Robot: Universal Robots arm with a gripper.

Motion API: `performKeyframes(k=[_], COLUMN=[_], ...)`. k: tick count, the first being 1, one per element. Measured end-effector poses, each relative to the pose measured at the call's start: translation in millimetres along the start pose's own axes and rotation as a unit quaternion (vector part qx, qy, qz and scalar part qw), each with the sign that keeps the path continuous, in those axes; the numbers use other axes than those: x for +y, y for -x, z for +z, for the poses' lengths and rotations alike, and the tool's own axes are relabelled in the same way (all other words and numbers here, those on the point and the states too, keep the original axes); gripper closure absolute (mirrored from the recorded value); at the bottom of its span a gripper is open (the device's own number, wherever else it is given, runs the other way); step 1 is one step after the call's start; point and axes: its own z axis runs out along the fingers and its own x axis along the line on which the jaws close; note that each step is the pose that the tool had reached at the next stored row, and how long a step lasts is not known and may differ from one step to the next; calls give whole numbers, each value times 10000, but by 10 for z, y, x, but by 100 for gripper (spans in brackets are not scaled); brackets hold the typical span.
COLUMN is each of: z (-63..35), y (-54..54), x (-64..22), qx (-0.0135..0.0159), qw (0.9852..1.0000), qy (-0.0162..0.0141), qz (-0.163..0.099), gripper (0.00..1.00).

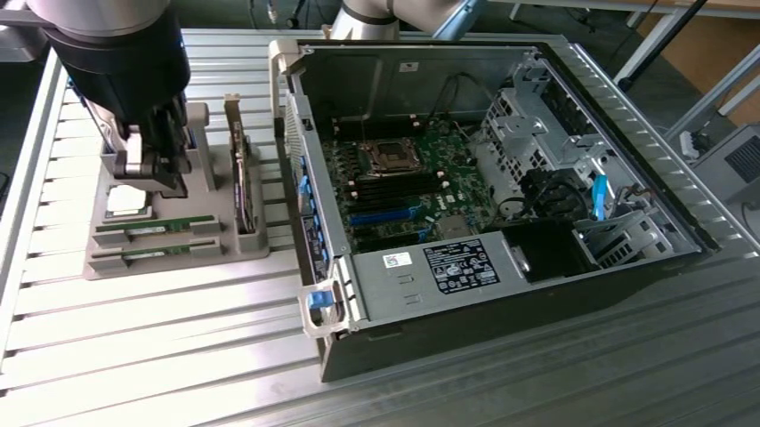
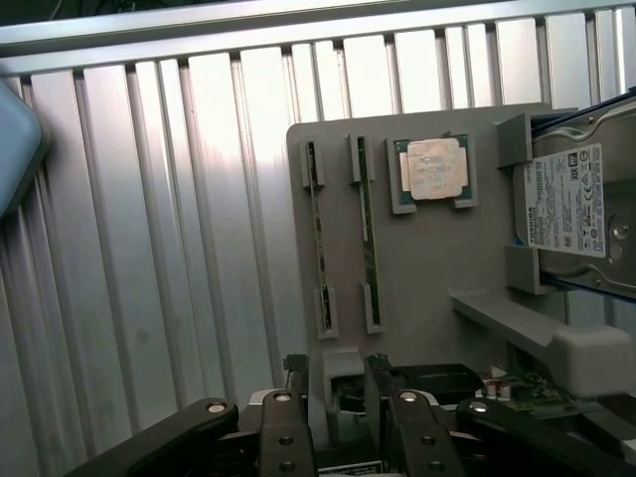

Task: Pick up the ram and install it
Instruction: 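Pick up the ram and move it above insertion slot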

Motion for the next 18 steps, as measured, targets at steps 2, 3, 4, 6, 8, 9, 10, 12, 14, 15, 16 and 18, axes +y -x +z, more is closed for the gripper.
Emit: performKeyframes(k=[2, 3, 4, 6, 8, 9, 10, 12, 14, 15, 16, 18], z=[13, 20, 25, 32, 41, 45, 49, 59, 70, 75, 79, 89], y=[-2, -4, -5, -7, -10, -11, -12, -15, -18, -20, -21, -24], x=[0, 0, 0, 0, -1, -1, -1, -1, -2, -2, -2, -2], qx=[0, 0, 0, 0, 0, 0, 0, 0, 0, 0, 0, 0], qw=[10000, 10000, 10000, 10000, 10000, 10000, 10000, 10000, 10000, 10000, 10000, 10000], qy=[0, 0, 0, 0, 0, 0, 0, 0, 0, 0, 0, 0], qz=[0, 0, 0, 0, 0, 0, 0, 0, 0, 0, 0, 0], gripper=[65, 65, 65, 65, 65, 65, 65, 65, 65, 65, 65, 65])
